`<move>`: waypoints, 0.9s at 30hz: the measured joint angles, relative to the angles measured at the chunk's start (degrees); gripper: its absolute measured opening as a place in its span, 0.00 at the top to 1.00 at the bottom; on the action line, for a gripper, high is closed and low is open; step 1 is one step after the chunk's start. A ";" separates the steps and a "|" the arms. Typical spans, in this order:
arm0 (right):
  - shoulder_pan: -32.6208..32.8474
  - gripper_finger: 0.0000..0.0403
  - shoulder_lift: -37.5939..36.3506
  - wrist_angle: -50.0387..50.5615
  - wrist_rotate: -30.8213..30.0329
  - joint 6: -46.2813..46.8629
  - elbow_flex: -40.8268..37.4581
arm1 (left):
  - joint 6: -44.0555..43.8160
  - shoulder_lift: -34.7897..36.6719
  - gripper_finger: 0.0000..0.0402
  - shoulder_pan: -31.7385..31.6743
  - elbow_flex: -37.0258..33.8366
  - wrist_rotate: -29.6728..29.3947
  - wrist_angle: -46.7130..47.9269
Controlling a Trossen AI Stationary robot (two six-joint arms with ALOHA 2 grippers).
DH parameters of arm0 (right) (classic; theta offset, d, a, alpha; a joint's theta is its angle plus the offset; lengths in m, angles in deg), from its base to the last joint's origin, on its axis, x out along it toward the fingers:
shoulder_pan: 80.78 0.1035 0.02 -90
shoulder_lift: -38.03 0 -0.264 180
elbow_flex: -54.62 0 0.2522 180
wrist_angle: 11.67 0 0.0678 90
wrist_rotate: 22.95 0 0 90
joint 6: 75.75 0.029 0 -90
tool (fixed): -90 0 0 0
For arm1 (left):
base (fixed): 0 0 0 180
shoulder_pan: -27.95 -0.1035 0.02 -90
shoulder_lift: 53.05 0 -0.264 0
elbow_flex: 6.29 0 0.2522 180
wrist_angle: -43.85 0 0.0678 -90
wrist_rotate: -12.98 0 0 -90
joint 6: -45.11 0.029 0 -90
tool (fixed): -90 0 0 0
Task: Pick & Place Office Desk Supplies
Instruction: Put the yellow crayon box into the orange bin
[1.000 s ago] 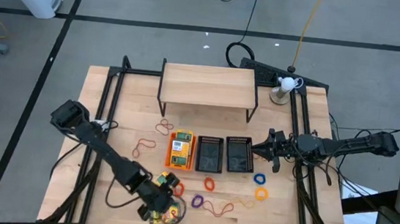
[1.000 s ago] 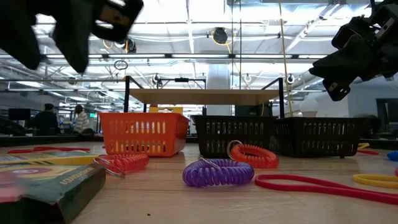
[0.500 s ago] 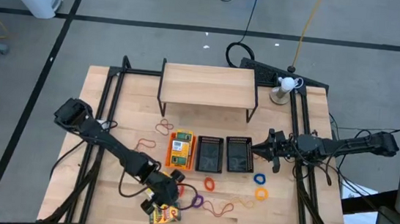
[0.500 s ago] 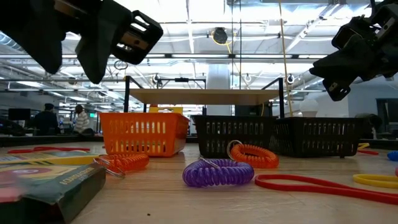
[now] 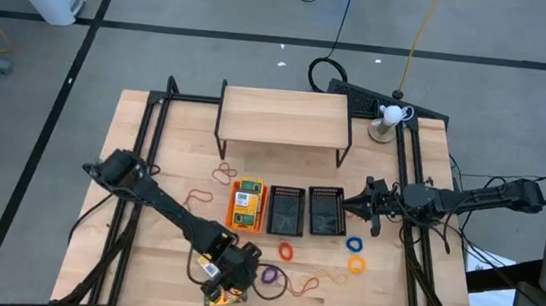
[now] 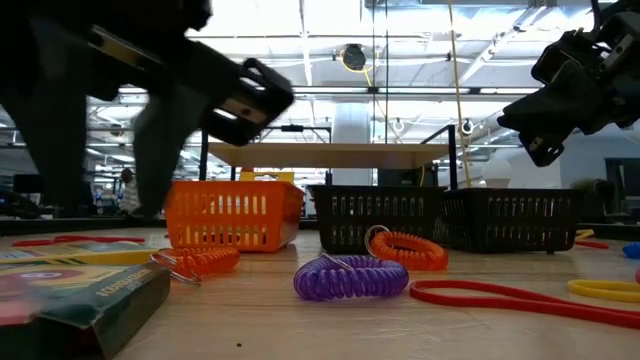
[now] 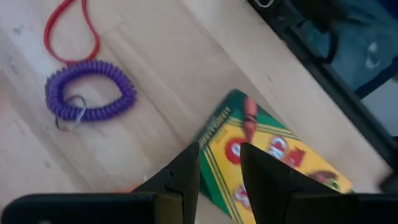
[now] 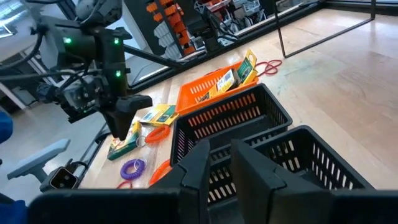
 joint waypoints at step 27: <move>2.83 0.85 1.99 -2.85 4.60 2.86 -0.02 | -3.35 3.90 0.72 -0.83 5.03 -6.52 10.67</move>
